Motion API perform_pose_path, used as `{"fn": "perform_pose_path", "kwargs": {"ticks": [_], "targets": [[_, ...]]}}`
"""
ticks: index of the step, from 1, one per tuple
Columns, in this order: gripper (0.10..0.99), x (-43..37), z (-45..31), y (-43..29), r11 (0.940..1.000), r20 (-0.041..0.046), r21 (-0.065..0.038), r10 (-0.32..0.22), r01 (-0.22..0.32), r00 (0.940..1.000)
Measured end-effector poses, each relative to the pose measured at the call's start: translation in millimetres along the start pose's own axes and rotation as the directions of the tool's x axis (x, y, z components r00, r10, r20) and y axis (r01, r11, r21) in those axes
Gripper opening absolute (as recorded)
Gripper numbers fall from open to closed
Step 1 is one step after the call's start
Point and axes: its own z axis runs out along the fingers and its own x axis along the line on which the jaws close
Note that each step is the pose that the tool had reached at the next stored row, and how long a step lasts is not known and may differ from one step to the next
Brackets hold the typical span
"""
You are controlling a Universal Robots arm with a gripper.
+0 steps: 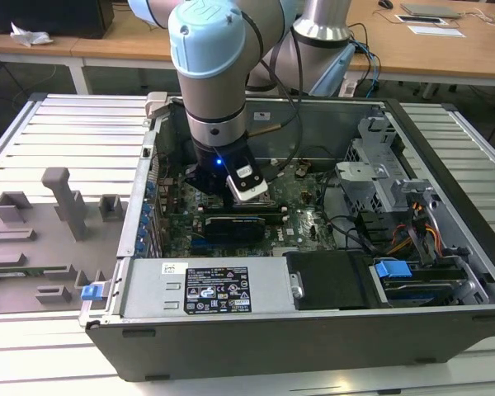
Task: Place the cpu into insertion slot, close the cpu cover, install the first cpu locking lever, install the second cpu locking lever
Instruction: 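Install the second cpu locking lever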
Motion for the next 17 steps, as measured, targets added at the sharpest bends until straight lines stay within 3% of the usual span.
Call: {"fn": "perform_pose_path", "kwargs": {"ticks": [10, 17], "targets": [[0.106, 3.7, 4.5, 0.7, 0.9998, -0.0013, -0.019, 0.002, -0.002, 1.0], [0.106, 4.8, 7.2, 0.3, 0.9998, -0.0014, -0.02, 0.002, -0.002, 1.0]]}}
